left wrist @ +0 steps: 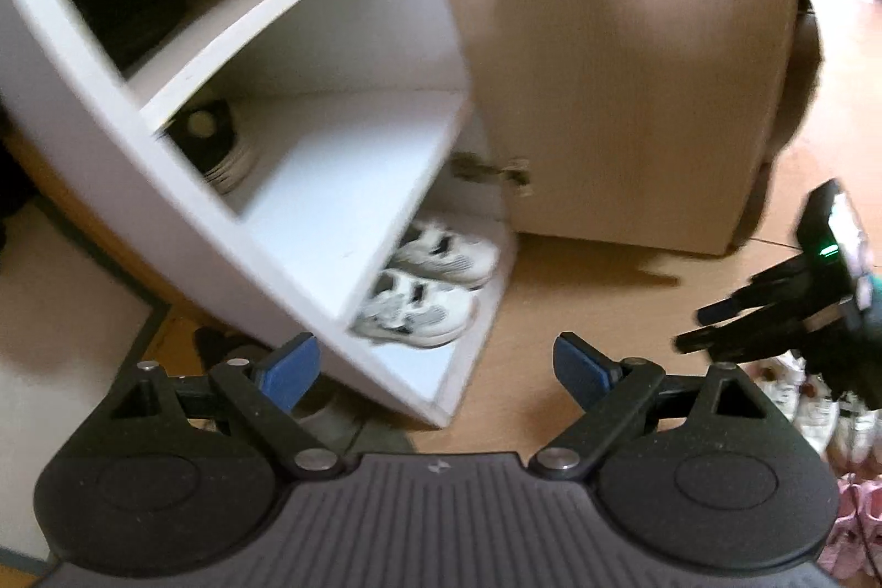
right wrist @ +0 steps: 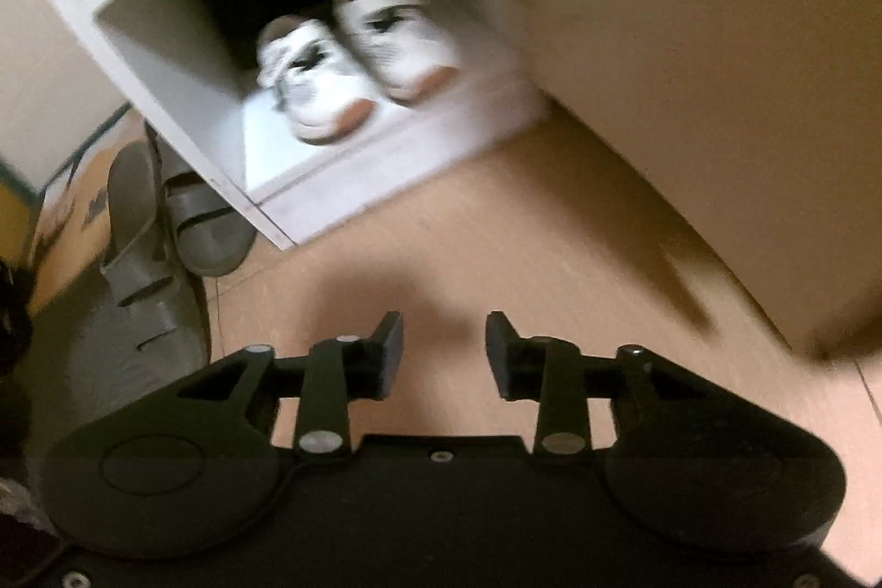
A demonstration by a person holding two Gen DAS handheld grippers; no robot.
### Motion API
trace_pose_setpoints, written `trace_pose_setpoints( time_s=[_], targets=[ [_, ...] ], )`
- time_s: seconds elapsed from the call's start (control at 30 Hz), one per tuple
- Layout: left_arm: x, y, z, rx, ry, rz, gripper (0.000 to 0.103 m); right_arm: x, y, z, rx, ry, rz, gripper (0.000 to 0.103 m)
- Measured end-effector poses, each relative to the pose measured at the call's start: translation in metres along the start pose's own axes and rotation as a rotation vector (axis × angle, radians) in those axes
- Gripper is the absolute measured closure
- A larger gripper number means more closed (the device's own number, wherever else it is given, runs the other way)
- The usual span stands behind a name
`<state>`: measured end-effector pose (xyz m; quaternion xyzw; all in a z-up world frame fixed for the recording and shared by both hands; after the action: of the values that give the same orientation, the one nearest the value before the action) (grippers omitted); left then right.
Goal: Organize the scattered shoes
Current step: 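Withdraw the open right tool from the cabinet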
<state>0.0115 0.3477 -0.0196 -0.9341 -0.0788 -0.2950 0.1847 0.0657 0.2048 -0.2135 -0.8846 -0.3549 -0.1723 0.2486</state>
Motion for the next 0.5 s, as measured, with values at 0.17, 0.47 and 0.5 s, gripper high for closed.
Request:
trace_pose_setpoints(
  time_s=[0.17, 0.47, 0.5],
  targets=[
    [0.013, 0.052, -0.008, -0.094, 0.01, 0.073, 0.002, -0.042, 0.046, -0.069, -0.093, 0.03, 0.1, 0.064],
    [0.047, 0.129, -0.041, -0.159, 0.103, 0.183, 0.002, -0.208, 0.155, -0.16, -0.272, 0.044, 0.649, 0.045],
    [0.051, 0.137, -0.051, -0.17, 0.123, 0.193, 0.002, -0.228, 0.166, -0.164, -0.31, 0.031, 0.719, 0.045]
  ],
)
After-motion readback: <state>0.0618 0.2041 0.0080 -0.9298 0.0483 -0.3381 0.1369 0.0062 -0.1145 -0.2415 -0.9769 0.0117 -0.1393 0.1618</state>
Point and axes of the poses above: each gripper's, at about its wrist camera, not at the fingertips, and z roughly the way its jaws point, y to its right, x to its top, the point moved 9 cm from there along z, roughly the way its jaws point, and after that the axes turned 1 degree about x, right-handed, at the moved point
